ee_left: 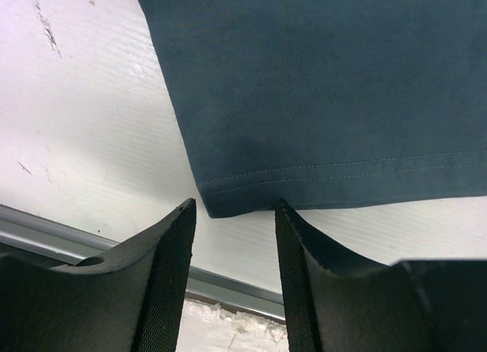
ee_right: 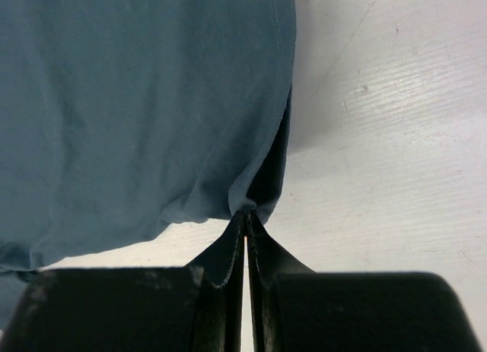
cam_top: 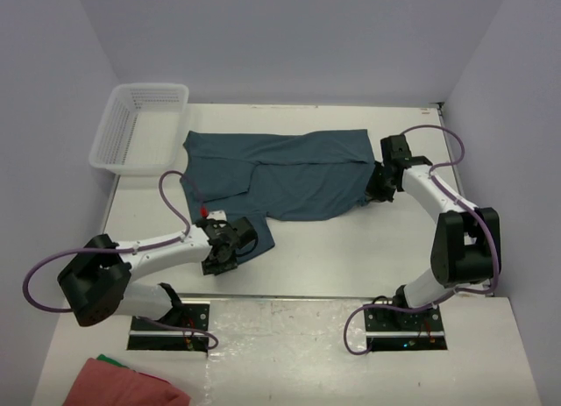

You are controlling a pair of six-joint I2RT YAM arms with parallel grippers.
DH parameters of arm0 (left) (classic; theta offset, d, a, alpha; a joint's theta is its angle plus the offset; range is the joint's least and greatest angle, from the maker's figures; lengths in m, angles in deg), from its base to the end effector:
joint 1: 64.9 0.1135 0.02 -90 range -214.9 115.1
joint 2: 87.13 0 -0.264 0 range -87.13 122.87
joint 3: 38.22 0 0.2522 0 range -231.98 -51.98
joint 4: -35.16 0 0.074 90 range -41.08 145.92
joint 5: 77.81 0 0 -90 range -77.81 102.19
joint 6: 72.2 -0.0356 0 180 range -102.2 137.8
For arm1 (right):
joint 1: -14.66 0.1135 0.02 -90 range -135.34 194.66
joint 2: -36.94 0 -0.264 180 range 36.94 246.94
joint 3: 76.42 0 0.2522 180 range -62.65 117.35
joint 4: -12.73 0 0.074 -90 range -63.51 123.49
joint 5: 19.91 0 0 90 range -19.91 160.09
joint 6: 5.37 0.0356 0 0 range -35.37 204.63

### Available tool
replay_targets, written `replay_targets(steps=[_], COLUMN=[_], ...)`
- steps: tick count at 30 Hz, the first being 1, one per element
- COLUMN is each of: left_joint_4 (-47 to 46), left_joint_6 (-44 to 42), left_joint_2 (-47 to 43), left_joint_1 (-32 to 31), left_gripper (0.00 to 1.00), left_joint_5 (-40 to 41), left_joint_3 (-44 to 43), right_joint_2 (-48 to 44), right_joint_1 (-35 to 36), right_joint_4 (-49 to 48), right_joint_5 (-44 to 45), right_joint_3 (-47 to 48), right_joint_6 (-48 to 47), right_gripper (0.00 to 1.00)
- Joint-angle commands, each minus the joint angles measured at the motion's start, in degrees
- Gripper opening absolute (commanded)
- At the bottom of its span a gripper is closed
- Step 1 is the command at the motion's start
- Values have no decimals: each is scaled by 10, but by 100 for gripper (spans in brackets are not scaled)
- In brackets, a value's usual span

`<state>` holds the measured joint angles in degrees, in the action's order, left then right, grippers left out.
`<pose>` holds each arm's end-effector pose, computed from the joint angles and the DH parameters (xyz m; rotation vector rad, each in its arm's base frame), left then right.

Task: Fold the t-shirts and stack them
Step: Grap the side of the flattened tshirt closest away from the robot with both arms

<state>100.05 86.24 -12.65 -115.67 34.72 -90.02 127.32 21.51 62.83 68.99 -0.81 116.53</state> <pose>0.1286 -0.1359 0.1638 -0.4374 2.7376 0.2287 0.3098 0.0379 0.2140 0.5853 2.6616 0.2262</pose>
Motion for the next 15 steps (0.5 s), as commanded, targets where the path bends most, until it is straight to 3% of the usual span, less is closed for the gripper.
replay_targets(steps=[1, 8, 11, 12, 14, 15], left_joint_4=[13, -2, -19, -22, -26, -27], left_joint_6=[19, -6, -7, -9, -6, -4], left_joint_2=[31, 98, 97, 95, 94, 91], left_joint_1=[5, 30, 38, 39, 40, 41], left_gripper=[47, 44, 26, 16, 9, 0], left_joint_5=[-17, -58, -71, -76, -83, -90], left_joint_3=[-19, -21, -8, -5, 0, 2], right_joint_2=[-31, -49, -46, -44, -39, -37], right_joint_1=[4, 3, 3, 3, 3, 3], right_joint_4=[0, 3, 1, 0, -3, -5], right_joint_5=[-11, -10, -12, -12, -15, -16], right_joint_3=[5, 0, -3, -4, -3, -4], right_joint_6=[-6, -7, -7, -7, -7, -7], right_gripper=[0, 0, 0, 0, 0, 0])
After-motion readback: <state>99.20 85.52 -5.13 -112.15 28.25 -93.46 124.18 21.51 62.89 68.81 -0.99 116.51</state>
